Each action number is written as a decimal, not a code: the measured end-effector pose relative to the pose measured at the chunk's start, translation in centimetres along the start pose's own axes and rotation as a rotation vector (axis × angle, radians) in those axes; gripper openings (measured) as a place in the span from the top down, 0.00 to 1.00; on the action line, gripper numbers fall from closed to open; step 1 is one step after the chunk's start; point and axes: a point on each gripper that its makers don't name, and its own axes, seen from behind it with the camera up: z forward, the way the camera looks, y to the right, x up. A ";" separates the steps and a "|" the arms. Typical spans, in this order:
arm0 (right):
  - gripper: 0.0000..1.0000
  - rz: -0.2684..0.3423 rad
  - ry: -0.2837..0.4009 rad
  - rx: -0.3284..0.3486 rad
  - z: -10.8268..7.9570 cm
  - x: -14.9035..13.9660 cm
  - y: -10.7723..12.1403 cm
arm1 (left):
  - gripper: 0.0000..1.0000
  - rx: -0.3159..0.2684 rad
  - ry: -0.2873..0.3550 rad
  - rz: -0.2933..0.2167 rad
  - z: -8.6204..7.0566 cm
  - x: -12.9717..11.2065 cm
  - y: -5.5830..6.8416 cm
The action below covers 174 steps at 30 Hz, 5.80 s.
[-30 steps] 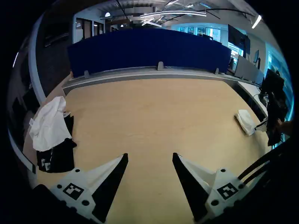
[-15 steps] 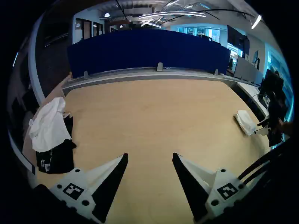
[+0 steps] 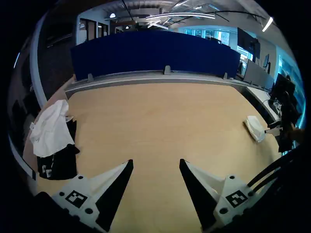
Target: Fold towel
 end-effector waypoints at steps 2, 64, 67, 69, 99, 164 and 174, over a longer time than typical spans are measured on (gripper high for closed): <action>0.00 0.042 0.029 -0.001 0.3 0.9 -0.4 | 0.12 0.001 0.000 -0.002 -0.1 0.0 -0.1; 0.00 0.138 0.524 -0.102 -5.4 11.9 -3.8 | 0.12 0.006 0.041 -0.037 -0.7 0.6 -2.1; 0.00 0.147 0.580 -0.112 -6.5 12.9 -4.0 | 0.12 0.002 0.048 -0.041 -0.8 0.7 -2.1; 0.00 0.149 0.604 -0.114 -7.0 13.4 -4.3 | 0.12 0.000 0.055 -0.044 -0.9 0.8 -2.2; 0.00 0.066 0.819 -0.065 -12.2 24.0 -18.8 | 0.12 0.058 0.517 -0.105 -3.8 12.6 -6.3; 0.00 0.129 0.909 -0.038 -9.5 21.9 -25.2 | 0.12 0.162 0.709 -0.069 6.7 2.7 -13.1; 0.00 0.121 0.925 -0.028 -9.3 21.8 -25.4 | 0.13 0.167 0.707 -0.040 7.5 2.0 -12.6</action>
